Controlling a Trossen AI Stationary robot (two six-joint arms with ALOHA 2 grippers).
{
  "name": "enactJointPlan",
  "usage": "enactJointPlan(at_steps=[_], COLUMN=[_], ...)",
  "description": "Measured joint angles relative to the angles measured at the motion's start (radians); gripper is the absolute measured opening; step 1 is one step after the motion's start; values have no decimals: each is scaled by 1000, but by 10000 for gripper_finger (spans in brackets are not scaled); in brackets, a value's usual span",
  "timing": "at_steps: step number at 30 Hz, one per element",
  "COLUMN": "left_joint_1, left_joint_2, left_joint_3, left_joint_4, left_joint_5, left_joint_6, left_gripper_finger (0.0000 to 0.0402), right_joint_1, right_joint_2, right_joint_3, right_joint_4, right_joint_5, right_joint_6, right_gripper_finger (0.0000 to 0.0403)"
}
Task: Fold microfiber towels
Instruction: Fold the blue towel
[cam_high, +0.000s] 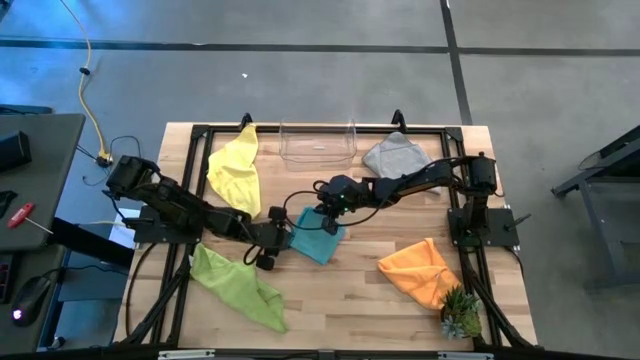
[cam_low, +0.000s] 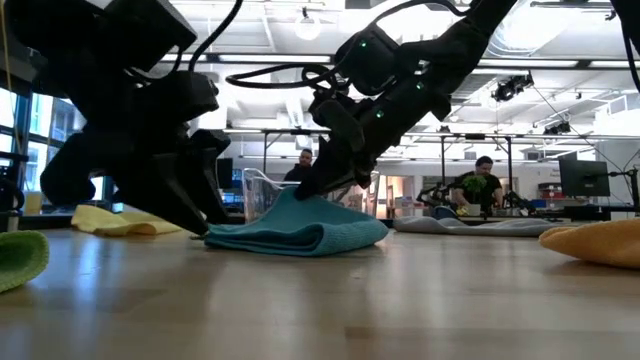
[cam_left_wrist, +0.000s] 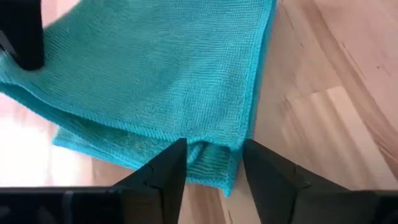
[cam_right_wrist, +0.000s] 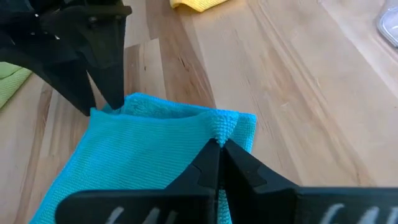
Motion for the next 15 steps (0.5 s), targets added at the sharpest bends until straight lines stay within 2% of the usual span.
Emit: enactJointPlan(at_steps=[10, 15], left_joint_1=[0, 0], left_joint_2=[0, 0], left_joint_3=[0, 0], left_joint_4=[27, 49], left_joint_5=[22, 29], left_joint_6=[94, 132], left_gripper_finger=[38, 14], right_joint_1=[0, 0], right_joint_2=[0, 0], right_joint_3=[0, 0], right_joint_4=[2, 2], right_joint_5=[0, 0], right_joint_6=[0, -4], right_gripper_finger=[0, 0])
